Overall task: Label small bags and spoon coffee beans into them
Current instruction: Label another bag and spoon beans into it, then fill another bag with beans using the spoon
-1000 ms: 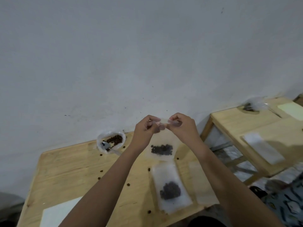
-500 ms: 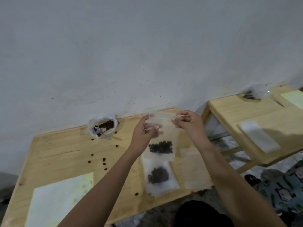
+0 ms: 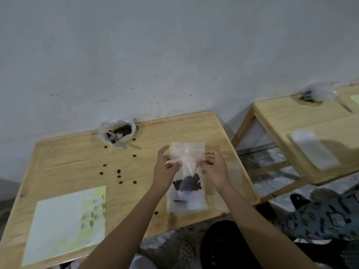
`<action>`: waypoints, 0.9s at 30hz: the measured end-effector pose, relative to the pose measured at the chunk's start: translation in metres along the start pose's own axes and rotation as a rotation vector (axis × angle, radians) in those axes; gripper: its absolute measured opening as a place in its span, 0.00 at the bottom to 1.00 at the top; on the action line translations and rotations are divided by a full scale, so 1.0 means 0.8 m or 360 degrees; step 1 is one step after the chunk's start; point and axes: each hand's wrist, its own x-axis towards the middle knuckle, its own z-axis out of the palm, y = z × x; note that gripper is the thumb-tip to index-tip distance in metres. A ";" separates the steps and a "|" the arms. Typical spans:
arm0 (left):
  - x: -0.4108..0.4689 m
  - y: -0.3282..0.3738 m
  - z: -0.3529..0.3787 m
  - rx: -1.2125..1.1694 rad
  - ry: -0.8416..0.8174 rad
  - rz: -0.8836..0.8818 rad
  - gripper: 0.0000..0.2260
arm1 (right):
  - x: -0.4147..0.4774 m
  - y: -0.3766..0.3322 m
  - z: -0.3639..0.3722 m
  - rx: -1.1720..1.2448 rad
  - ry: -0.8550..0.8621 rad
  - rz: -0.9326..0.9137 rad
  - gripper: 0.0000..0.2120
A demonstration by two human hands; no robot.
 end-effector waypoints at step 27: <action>-0.033 -0.058 0.010 0.0864 -0.0018 -0.0100 0.30 | 0.005 0.070 0.010 -0.0913 -0.0391 -0.0229 0.22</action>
